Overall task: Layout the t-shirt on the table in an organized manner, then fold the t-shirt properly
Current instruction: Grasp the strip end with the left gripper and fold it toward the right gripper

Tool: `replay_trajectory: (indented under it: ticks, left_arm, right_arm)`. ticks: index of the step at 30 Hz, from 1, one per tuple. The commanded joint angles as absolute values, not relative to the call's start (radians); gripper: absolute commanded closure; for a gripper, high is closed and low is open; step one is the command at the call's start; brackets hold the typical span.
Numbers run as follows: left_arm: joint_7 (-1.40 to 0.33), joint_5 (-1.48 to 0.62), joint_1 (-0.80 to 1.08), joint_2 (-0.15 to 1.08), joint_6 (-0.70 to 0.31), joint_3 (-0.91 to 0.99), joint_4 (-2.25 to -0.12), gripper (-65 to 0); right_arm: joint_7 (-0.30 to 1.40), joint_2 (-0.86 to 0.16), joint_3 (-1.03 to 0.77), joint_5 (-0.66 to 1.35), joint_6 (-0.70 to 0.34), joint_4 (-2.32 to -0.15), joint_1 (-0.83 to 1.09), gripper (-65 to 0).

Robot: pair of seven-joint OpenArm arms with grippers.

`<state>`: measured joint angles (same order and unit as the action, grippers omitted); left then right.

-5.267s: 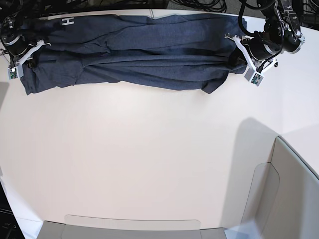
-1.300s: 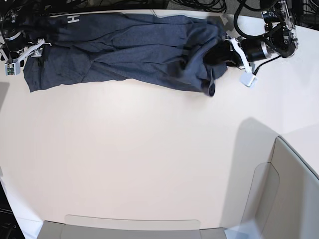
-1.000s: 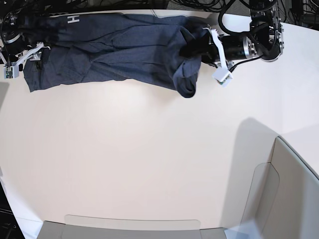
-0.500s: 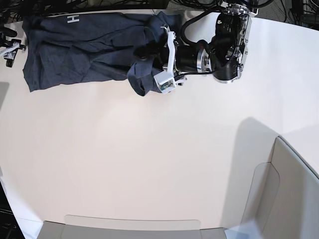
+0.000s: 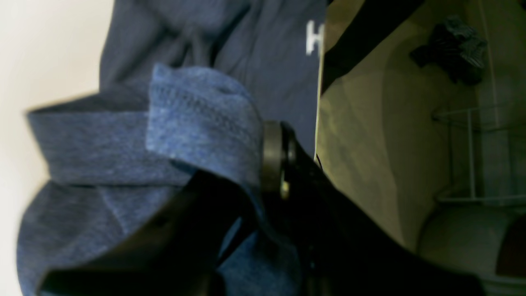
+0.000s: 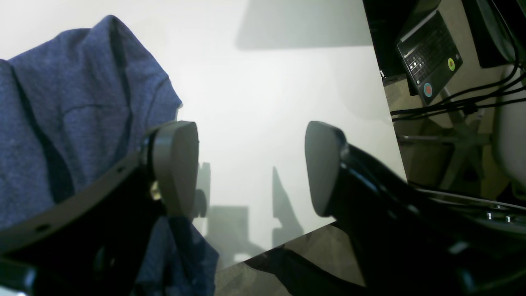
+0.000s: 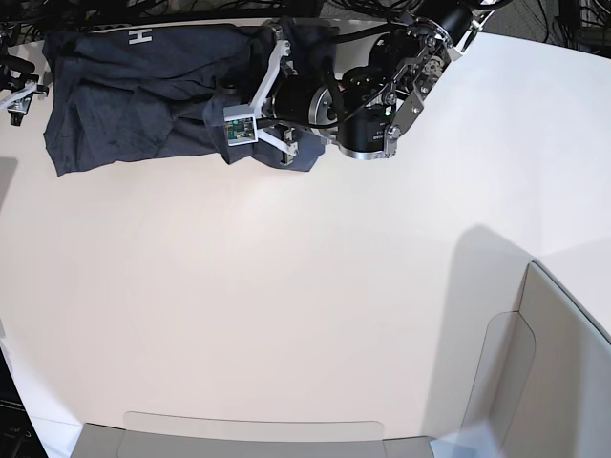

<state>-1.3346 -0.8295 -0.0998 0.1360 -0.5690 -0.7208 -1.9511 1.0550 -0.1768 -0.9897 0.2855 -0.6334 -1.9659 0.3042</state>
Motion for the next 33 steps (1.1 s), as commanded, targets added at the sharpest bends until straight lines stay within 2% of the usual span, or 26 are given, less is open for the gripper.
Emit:
replay_trajectory:
  ticks: [1, 14, 25, 28, 33]
  left_arm:
    - [-1.303, -0.849, -0.113, 0.130, -0.570, -0.728, -1.966, 0.0]
    - [-1.274, -0.848, -0.188, 0.016, -0.570, -0.740, -1.862, 0.0]
    - [-1.274, -0.851, -0.165, 0.010, -0.570, -0.774, -1.854, -0.1]
    - [-1.273, -0.851, -0.168, 0.010, -0.576, -0.811, -1.856, -6.1]
    - [-1.273, -0.852, -0.160, 0.010, -0.572, -0.777, -1.860, -24.9]
  right_arm:
    - [1.038, -0.191, -0.995, 0.288, -0.638, -1.982, 0.305, -39.8]
    - [1.038, -0.188, -0.993, 0.288, -0.638, -1.982, 0.305, -39.8]
    - [1.038, -0.188, -0.992, 0.288, -0.638, -1.980, 0.305, -39.8]
    - [1.038, -0.186, -0.992, 0.288, -0.638, -1.980, 0.305, -39.8]
    - [1.038, -0.186, -0.992, 0.292, -0.638, -1.954, 0.297, -39.8]
